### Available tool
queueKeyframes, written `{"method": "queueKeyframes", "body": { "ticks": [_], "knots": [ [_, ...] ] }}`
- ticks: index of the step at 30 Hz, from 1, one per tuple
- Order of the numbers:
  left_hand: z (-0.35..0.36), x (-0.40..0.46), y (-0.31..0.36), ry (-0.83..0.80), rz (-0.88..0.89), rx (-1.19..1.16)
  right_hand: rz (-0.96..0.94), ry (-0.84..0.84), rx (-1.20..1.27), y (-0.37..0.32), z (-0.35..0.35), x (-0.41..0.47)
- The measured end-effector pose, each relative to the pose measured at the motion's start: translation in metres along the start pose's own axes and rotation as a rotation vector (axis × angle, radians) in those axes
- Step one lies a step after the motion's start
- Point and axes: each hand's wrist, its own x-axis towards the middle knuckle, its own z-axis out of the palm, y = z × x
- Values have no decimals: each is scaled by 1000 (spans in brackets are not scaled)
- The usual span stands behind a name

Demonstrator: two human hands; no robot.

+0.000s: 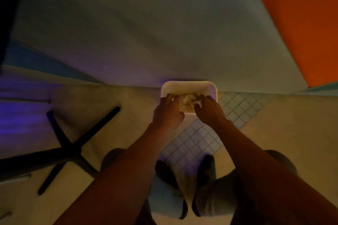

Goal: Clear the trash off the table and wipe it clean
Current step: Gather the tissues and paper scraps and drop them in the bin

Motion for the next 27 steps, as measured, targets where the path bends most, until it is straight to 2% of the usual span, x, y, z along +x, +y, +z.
{"method": "queueKeyframes", "body": {
  "ticks": [10, 16, 19, 27],
  "knots": [
    [-130, -115, 48, -20, -43, -103, -7, -81, -56, -61, -105, -130],
    [-208, -180, 65, 62, -105, -197, -64, -86, -72, -122, -162, -188],
    [-237, -213, 66, 129, -164, -242, -153, -81, -84, -154, -186, -209],
    [-284, -293, 54, 297, -312, -334, -332, -90, -27, -231, -223, -251]
  ]
}}
